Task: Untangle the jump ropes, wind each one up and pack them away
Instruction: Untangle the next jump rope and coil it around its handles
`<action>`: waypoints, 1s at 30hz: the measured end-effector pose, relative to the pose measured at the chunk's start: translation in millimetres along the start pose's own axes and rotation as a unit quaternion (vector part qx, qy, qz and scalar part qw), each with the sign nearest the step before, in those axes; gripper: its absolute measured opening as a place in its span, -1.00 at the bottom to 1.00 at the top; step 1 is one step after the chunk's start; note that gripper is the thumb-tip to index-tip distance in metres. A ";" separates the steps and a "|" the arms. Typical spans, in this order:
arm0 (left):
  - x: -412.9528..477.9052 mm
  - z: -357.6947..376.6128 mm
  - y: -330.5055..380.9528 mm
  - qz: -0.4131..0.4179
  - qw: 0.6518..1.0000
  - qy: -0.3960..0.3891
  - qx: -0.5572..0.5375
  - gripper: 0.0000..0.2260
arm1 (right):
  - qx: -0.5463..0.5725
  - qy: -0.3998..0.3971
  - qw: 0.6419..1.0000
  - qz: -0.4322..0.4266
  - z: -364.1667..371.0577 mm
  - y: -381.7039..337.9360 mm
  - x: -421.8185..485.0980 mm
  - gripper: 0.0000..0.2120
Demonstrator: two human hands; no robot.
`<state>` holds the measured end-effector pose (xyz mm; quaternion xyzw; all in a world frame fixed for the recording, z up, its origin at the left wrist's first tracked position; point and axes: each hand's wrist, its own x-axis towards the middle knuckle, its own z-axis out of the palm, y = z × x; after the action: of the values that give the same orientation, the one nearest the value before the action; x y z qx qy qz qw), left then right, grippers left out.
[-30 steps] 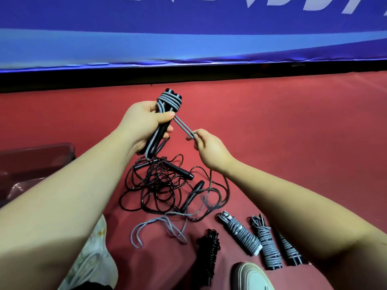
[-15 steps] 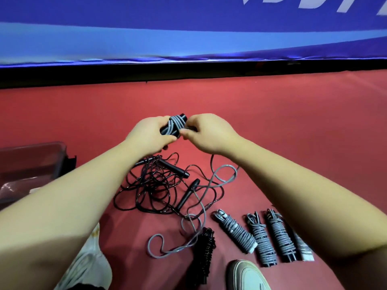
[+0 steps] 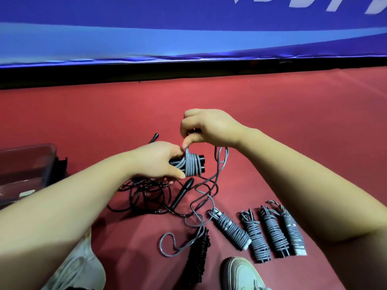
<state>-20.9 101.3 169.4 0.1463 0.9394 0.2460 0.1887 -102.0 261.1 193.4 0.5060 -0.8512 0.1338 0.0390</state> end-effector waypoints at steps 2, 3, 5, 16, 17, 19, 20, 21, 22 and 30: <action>-3.7 0.6 8.8 0.020 0.998 -0.036 -0.050 -0.66 | 0.005 0.046 0.999 -0.014 5.8 1.3 -4.9 -0.57; -5.0 0.0 13.2 0.025 0.995 -0.051 -0.084 -0.68 | 0.009 0.060 0.998 -0.011 10.7 2.6 -7.1 -0.54; -7.2 -3.2 19.6 0.026 0.986 -0.060 -0.152 -0.73 | 0.047 0.068 0.996 0.019 20.1 6.5 -9.9 -0.54; -16.4 -2.5 31.9 0.047 0.977 -0.011 -0.209 -0.38 | 0.335 -0.200 0.894 0.220 22.4 12.2 -20.1 -0.85; -15.6 -2.1 33.3 0.044 0.969 -0.014 -0.244 -0.43 | 0.381 -0.188 0.877 0.225 25.3 12.8 -24.0 -0.84; -13.9 -3.0 34.6 0.036 0.954 -0.012 -0.296 -0.48 | 0.533 -0.143 0.796 0.249 34.0 11.9 -30.0 -0.99; -11.9 -4.4 33.9 0.035 0.950 -0.008 -0.311 -0.48 | 0.589 -0.107 0.757 0.262 37.5 13.7 -30.9 -0.92; -10.8 -5.7 33.9 0.037 0.946 -0.004 -0.323 -0.48 | 0.628 -0.078 0.727 0.268 41.3 16.7 -31.8 -0.91; -10.2 -7.0 33.8 0.038 0.942 -0.004 -0.333 -0.49 | 0.651 -0.063 0.709 0.264 42.7 18.5 -32.2 -0.96; -15.1 -10.3 28.9 0.050 0.928 -0.013 -0.369 -0.55 | 0.704 -0.085 0.680 0.188 53.2 31.9 -44.2 -0.71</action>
<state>-6.6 115.7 196.9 0.1160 0.7713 0.5826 0.2287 -104.7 298.9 127.4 0.2224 -0.5827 0.6548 -0.4269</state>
